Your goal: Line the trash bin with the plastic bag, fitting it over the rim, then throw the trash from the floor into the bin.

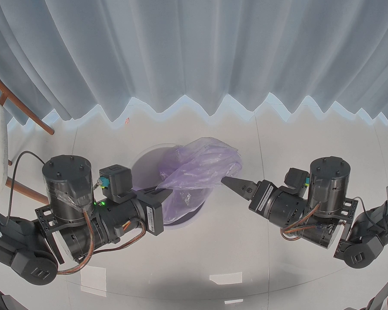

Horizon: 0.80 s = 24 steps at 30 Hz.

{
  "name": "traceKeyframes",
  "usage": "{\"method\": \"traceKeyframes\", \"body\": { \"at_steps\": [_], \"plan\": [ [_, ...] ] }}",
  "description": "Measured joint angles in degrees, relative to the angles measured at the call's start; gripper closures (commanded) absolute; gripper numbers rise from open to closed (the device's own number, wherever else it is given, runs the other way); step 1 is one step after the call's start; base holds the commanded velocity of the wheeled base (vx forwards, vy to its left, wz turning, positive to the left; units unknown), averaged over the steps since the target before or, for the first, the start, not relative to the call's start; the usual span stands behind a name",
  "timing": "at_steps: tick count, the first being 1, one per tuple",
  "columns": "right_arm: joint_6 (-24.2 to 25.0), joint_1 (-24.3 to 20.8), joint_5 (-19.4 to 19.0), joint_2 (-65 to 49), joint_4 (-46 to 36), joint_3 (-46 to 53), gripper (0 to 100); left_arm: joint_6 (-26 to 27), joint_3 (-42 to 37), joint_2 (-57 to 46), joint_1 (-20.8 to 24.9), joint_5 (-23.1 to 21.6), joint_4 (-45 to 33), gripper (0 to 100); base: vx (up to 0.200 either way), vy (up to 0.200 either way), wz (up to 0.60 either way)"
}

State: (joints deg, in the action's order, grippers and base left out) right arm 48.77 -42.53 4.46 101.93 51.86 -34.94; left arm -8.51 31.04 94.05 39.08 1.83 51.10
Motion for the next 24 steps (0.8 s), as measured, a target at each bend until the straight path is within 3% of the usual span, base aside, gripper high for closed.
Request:
{"method": "traceKeyframes", "body": {
  "at_steps": [18, 24],
  "plan": [
    [0.6, 1.1, 0.5, 4.4, -0.1, -6.7, 0, 0.2, -0.4, -0.9, 2.0, 0.0, -0.2, 100, 0.0, 0.0, 0.0],
    [0.8, -1.6, 0.5, 5.2, 1.9, -6.2, 0, 0.2, -0.5, -0.7, 2.0, 0.0, -0.1, 100, 0.0, 0.0, 0.0]
  ]
}}
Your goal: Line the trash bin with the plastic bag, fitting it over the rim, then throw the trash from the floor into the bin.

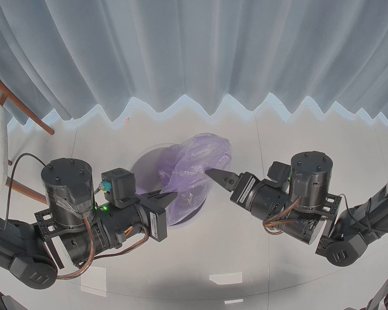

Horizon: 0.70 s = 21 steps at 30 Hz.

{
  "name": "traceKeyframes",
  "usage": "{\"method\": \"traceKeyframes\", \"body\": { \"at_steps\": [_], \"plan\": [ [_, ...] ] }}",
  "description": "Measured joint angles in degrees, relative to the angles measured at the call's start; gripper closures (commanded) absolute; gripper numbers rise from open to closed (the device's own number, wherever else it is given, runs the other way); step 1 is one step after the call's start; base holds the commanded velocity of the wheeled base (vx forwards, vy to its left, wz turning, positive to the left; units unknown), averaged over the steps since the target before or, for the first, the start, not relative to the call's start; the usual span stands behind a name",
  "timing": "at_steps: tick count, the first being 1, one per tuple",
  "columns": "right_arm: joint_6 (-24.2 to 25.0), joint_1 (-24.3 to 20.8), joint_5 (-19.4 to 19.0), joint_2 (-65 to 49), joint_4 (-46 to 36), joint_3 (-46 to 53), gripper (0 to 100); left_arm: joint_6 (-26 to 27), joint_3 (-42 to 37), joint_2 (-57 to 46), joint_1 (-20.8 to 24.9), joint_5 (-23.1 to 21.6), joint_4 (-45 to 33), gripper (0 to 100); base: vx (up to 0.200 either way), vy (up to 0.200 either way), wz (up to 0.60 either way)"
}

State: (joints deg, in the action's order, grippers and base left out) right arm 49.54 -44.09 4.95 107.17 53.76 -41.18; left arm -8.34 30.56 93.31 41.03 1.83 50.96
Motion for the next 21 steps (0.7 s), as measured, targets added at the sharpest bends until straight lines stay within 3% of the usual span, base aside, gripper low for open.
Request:
{"method": "traceKeyframes", "body": {
  "at_steps": [5, 21],
  "plan": [
    [-0.1, -1.7, 0.0, 0.2, 2.1, 0.3, 0, 0.0, 0.1, 0.2, 0.4, 0.0, 0.0, 100, 0.0, 0.0, 0.0],
    [-0.6, 0.5, 0.8, 0.6, 6.4, 2.0, 0, 0.1, 0.2, -0.1, 0.3, 0.8, 0.1, 100, 0.0, 0.0, 0.0]
  ]
}}
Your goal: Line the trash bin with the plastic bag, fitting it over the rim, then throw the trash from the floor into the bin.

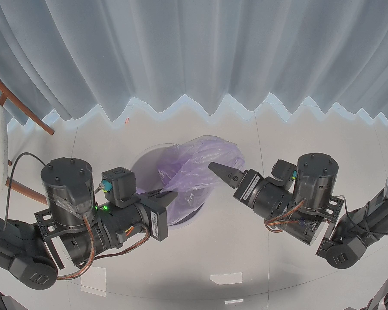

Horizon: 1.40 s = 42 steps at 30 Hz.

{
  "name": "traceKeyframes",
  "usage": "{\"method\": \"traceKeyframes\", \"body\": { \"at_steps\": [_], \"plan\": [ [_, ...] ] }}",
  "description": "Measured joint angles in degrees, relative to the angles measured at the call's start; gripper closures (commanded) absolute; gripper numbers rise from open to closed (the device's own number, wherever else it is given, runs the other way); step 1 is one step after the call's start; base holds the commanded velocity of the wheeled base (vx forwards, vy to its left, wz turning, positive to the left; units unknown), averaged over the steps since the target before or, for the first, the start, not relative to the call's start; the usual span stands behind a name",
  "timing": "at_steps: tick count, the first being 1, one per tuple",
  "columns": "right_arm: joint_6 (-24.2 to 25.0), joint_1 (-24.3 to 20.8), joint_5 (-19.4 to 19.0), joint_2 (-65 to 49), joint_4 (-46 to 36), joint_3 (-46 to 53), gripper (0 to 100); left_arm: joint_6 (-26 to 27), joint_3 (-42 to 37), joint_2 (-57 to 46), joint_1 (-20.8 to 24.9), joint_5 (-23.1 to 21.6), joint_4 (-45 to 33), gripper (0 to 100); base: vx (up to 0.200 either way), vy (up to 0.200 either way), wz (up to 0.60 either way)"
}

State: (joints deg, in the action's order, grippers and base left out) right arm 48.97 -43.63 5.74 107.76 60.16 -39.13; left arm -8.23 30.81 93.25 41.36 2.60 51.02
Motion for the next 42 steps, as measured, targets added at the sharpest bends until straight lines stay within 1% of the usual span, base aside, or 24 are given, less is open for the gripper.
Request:
{"method": "traceKeyframes", "body": {
  "at_steps": [3, 8, 13, 22, 33, 37, 42],
  "plan": [
    [-0.2, -0.5, -0.8, -1.0, 0.9, 2.2, 0, 0.0, 0.0, 0.0, -0.2, 0.0, 0.0, 100, 0.0, 0.0, 0.0],
    [-0.3, -1.1, -3.6, -2.9, 3.4, 6.9, 0, 0.0, 0.0, 0.1, -0.2, 0.1, -0.1, 100, 0.0, 0.0, 0.0],
    [-0.6, -1.4, -4.3, -3.6, 5.0, 9.6, 0, 0.0, 0.1, 0.1, 0.0, 0.1, 0.0, 100, 0.0, 0.0, 0.0],
    [-0.6, 1.3, -4.3, -2.7, 5.1, 7.8, 0, 0.0, 0.0, 0.0, 0.4, 0.2, 0.0, 100, 0.0, 0.0, 0.0],
    [-0.7, 3.5, -4.3, -1.9, 5.2, 6.0, 0, 0.0, -0.1, -0.2, 0.5, 0.2, 0.1, 100, 0.0, 0.0, 0.0],
    [-0.7, 3.8, -4.3, -1.6, 5.6, 5.4, 0, 0.0, -0.1, -0.2, 1.0, 0.2, 0.1, 100, 0.0, 0.0, 0.0],
    [-0.7, 2.7, -4.3, -1.3, 6.4, 4.2, 0, 0.0, 0.1, -0.2, 1.6, 0.2, 0.1, 100, 0.0, 0.0, 0.0]
  ]
}}
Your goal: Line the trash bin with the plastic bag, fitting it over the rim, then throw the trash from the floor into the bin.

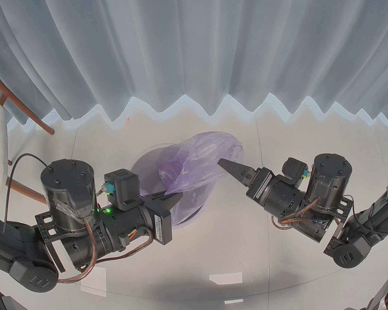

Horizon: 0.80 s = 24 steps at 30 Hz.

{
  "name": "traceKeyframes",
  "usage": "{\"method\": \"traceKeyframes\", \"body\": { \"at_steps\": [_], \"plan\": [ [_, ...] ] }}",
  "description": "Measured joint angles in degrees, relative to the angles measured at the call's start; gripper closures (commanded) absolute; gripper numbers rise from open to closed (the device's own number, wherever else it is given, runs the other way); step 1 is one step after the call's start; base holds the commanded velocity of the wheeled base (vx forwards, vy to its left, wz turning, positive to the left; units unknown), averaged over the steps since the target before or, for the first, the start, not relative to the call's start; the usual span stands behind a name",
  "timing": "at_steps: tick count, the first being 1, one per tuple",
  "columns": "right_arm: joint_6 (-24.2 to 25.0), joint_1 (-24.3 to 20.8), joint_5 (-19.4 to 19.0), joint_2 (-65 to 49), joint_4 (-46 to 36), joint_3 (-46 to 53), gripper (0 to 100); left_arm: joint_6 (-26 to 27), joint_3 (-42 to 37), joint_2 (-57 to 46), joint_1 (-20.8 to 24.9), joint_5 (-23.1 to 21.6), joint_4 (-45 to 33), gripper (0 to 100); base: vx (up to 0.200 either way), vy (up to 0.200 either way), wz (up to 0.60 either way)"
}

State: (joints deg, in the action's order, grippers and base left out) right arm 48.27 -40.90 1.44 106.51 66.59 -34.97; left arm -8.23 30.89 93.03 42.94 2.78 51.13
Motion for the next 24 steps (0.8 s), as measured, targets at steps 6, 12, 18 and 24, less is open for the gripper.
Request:
{"method": "traceKeyframes", "body": {
  "at_steps": [6, 12, 18, 24],
  "plan": [
    [0.0, -0.6, 0.1, 1.0, 0.2, -0.6, 0, 0.0, 0.0, 0.0, 0.2, 0.4, 0.0, 100, 0.0, 0.0, 0.0],
    [-0.8, 0.1, 0.3, 1.8, 0.2, -0.7, 0, 0.0, 0.0, -0.1, 0.1, 1.4, 0.0, 100, 0.0, 0.0, 0.0],
    [-1.3, 1.2, 0.3, 1.8, 0.2, -0.5, 0, 0.0, 0.3, -0.3, 0.0, 1.4, 0.0, 100, 0.0, 0.0, 0.0],
    [-1.3, 1.1, 0.3, 1.8, 0.2, -1.4, 0, 0.0, 0.3, -0.2, 0.8, 1.5, 0.0, 100, 0.0, 0.0, 0.0]
  ]
}}
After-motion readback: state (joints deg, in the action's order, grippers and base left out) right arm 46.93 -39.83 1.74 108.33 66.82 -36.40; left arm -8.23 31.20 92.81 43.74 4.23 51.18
